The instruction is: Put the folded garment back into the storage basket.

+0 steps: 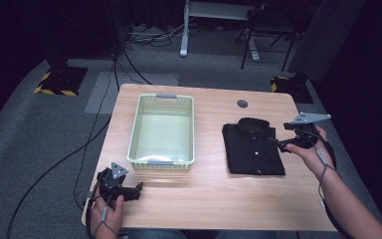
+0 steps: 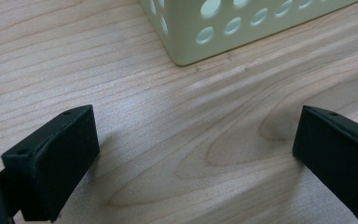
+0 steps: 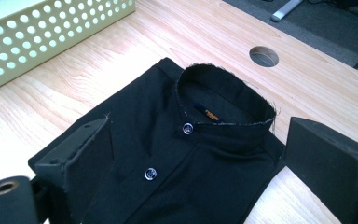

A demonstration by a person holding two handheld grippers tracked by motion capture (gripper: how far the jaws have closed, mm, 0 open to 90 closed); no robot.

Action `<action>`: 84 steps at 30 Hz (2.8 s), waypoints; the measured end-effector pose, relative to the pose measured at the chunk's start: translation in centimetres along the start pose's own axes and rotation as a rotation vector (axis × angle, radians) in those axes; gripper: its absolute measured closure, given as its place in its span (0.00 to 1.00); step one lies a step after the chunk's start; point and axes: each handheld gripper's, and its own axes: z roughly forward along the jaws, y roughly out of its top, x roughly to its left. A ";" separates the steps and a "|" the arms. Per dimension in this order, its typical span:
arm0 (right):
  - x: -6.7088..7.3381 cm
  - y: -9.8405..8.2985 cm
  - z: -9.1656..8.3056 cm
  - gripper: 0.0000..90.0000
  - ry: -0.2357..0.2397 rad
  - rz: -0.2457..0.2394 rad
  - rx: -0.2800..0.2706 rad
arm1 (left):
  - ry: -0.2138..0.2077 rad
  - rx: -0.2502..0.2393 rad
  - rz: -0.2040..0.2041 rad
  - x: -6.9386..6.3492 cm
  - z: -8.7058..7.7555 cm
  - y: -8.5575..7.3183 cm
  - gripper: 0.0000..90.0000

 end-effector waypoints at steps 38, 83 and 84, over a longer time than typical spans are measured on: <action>-0.4 2.8 3.5 0.12 0.018 -0.007 -0.016 | 0.000 0.000 0.000 0.0 0.0 0.0 0.00; -0.3 2.1 10.5 0.53 0.066 -0.087 0.032 | 0.000 0.001 0.000 0.0 0.0 0.0 0.00; -0.3 2.1 10.7 0.53 0.067 -0.085 0.036 | 0.000 0.000 0.000 0.0 0.0 0.0 0.00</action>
